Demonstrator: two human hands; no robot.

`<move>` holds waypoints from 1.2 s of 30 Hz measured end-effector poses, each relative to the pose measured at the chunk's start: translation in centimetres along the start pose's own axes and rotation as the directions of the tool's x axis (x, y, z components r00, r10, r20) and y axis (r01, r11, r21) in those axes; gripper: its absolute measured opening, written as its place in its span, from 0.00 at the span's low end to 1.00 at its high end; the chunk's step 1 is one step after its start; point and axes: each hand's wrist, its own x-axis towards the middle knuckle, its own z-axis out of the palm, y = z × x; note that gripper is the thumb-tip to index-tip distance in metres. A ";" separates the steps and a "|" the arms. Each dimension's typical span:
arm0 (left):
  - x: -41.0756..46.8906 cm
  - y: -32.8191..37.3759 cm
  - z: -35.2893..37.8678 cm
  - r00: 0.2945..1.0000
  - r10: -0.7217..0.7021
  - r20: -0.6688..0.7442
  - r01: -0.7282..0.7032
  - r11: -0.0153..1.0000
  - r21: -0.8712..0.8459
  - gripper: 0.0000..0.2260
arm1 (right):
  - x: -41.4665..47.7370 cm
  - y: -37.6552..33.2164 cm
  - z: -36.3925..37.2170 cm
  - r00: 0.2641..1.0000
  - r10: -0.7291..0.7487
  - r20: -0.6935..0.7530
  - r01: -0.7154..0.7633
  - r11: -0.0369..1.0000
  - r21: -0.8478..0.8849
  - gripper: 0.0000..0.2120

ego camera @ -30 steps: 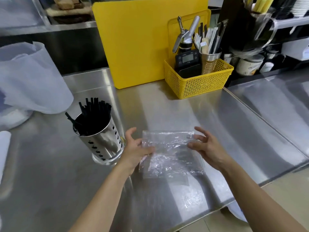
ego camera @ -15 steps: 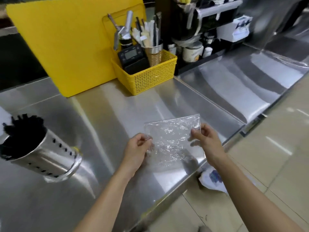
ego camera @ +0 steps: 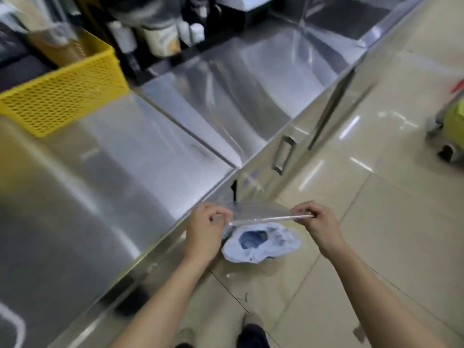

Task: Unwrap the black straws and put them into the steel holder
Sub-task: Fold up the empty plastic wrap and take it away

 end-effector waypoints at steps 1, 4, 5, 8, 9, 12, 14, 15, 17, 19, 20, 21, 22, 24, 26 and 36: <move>0.4 -0.6 1.5 1.000 -0.004 0.029 0.003 1.000 0.019 0.15 | 0.5 1.5 -0.4 0.999 0.032 -0.009 -0.032 0.999 -0.026 0.13; 2.0 -3.7 6.7 0.997 -0.031 0.064 0.028 0.998 0.052 0.15 | 2.8 7.0 -0.1 0.989 0.136 -0.062 -0.138 0.990 -0.030 0.10; 2.6 -5.6 8.7 0.996 -0.050 0.076 0.046 0.997 0.056 0.14 | 3.7 9.3 0.3 0.981 0.170 -0.090 -0.171 0.985 -0.007 0.11; 4.1 -13.1 15.0 0.983 -0.145 0.110 0.136 0.987 0.083 0.14 | 6.0 17.1 1.9 0.945 0.278 -0.170 -0.272 0.960 0.059 0.12; 4.4 -15.9 16.9 0.976 -0.180 0.119 0.168 0.980 0.103 0.14 | 6.8 19.7 2.7 0.936 0.297 -0.188 -0.292 0.955 0.058 0.13; 6.0 -23.8 21.6 0.978 -0.198 0.069 0.183 0.965 0.186 0.07 | 9.6 26.9 6.2 0.940 0.268 -0.214 -0.279 0.960 -0.026 0.11; 7.6 -27.7 23.8 0.991 -0.132 -0.003 0.129 0.957 0.259 0.03 | 11.8 30.8 8.8 0.953 0.208 -0.220 -0.232 0.969 -0.089 0.08; 8.5 -29.7 24.7 0.997 -0.069 -0.018 0.071 0.948 0.310 0.03 | 13.1 32.5 9.9 0.958 0.177 -0.226 -0.209 0.970 -0.125 0.06; 10.1 -33.1 26.3 0.998 0.061 0.003 -0.058 0.924 0.377 0.06 | 15.2 35.8 11.7 0.970 0.074 -0.233 -0.137 0.954 -0.266 0.07; 11.4 -36.3 27.4 0.960 0.228 0.161 -0.278 0.825 0.492 0.07 | 17.1 39.0 13.1 0.977 -0.114 -0.183 0.019 0.892 -0.452 0.09; 11.8 -38.0 27.8 0.925 0.253 0.283 -0.373 0.746 0.552 0.09 | 18.1 40.2 13.6 0.971 -0.200 -0.130 0.100 0.836 -0.540 0.08; 12.3 -39.4 28.3 0.880 0.227 0.417 -0.457 0.644 0.614 0.12 | 19.0 40.9 14.1 0.970 -0.242 -0.027 0.170 0.755 -0.634 0.07; 12.7 -40.3 28.9 0.830 0.172 0.530 -0.534 0.516 0.669 0.15 | 19.7 41.5 14.8 0.968 -0.232 0.093 0.222 0.630 -0.745 0.05; 13.1 -40.9 30.3 0.788 -0.048 0.613 -0.559 0.360 0.747 0.12 | 21.0 42.1 16.2 0.955 -0.070 0.287 0.289 0.416 -0.862 0.07; 14.0 -40.9 32.2 0.774 -0.253 0.580 -0.504 0.309 0.807 0.11 | 22.1 42.3 17.8 0.908 0.185 0.377 0.324 0.264 -0.909 0.11; 15.9 -35.1 30.3 0.704 -0.308 0.640 -0.531 0.370 0.763 0.14 | 22.0 40.3 18.5 0.893 0.324 0.312 0.280 0.140 -0.950 0.14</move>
